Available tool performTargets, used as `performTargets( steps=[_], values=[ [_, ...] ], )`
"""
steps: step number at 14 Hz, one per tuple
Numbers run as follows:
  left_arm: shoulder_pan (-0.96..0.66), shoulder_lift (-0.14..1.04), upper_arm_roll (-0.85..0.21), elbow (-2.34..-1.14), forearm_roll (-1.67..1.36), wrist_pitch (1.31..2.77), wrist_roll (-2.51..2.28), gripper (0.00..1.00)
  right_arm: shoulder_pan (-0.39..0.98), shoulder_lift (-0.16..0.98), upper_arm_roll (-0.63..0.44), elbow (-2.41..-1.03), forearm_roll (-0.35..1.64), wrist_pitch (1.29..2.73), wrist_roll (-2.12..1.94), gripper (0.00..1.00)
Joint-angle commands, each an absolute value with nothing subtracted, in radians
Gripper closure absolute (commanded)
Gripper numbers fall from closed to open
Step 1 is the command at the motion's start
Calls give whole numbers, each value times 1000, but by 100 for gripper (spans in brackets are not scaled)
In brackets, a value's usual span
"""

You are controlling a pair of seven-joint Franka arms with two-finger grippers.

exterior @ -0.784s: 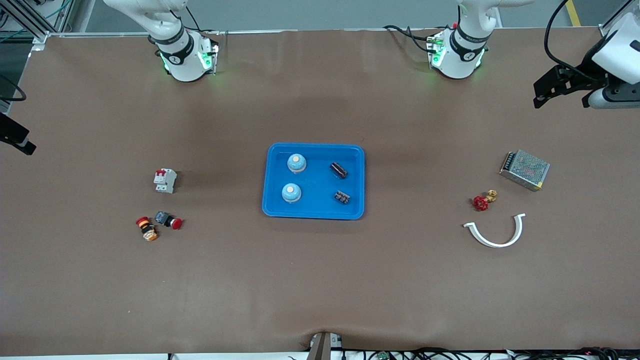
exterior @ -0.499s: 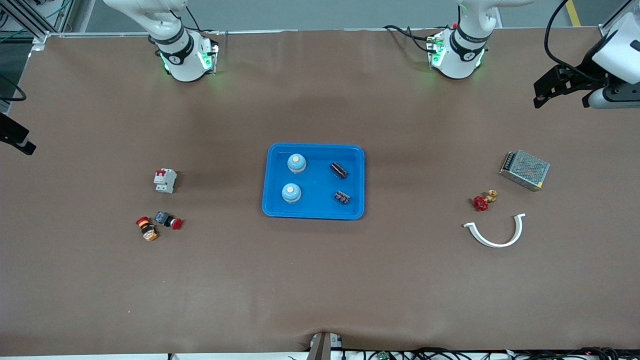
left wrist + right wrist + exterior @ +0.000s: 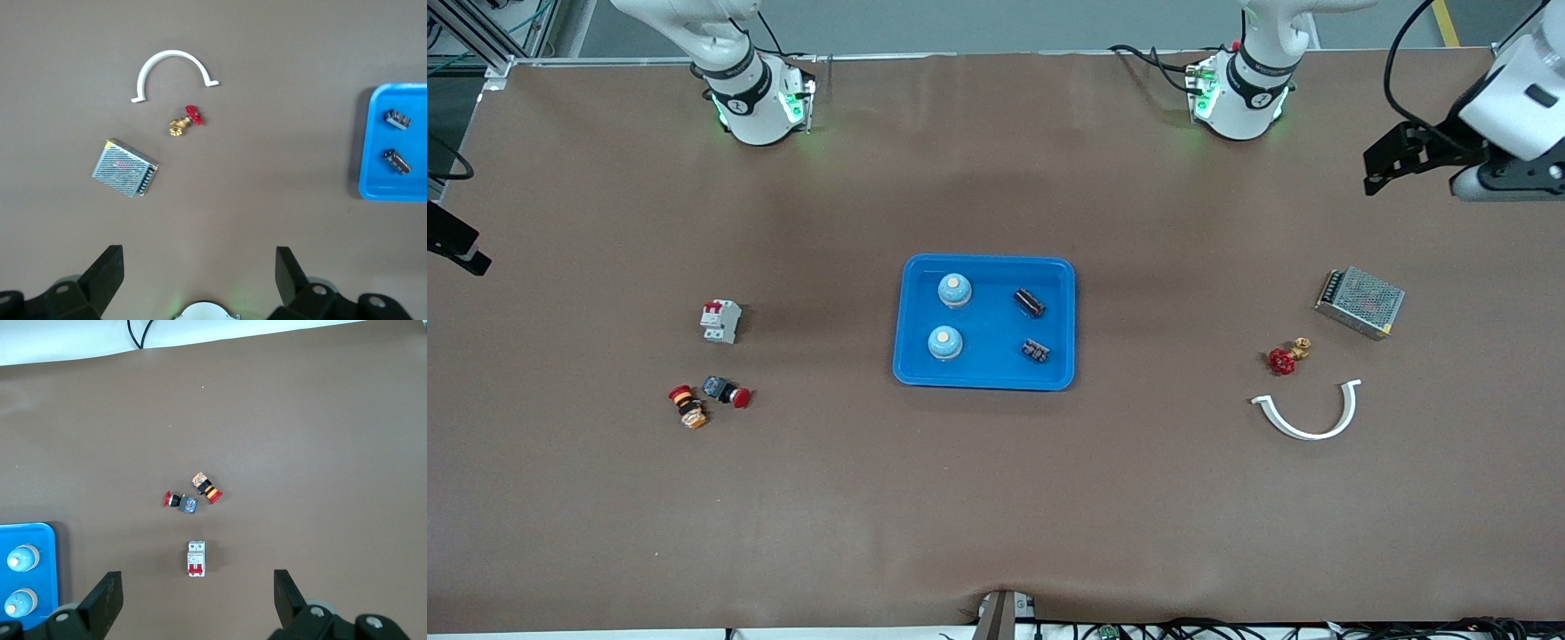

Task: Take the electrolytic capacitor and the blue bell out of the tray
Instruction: 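Move both grippers from rest toward the blue tray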

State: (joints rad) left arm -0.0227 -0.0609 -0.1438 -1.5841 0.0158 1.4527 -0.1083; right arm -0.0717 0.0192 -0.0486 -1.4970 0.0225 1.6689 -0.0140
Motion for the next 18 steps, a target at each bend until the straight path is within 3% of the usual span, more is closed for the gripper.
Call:
performTargets(
  steps=[1,6,10,14,18],
  values=[
    [-38,10,-202,-1574,18,1454,-193,0,-77,31,-43,-1476,9,1661,-21,0],
    [-40,72,-337,-1704,20,1609,-480,0,-65,31,-41,-1477,23,1649,-17,0],
    [-41,92,-455,-1853,18,1802,-722,0,41,31,-41,-1499,23,1635,173,0],
    [-141,222,-492,-1858,34,1951,-1033,0,145,32,-41,-1516,23,1635,313,0],
    [-224,346,-488,-1855,58,2098,-1265,0,262,106,-41,-1516,21,1684,423,0]
  ],
)
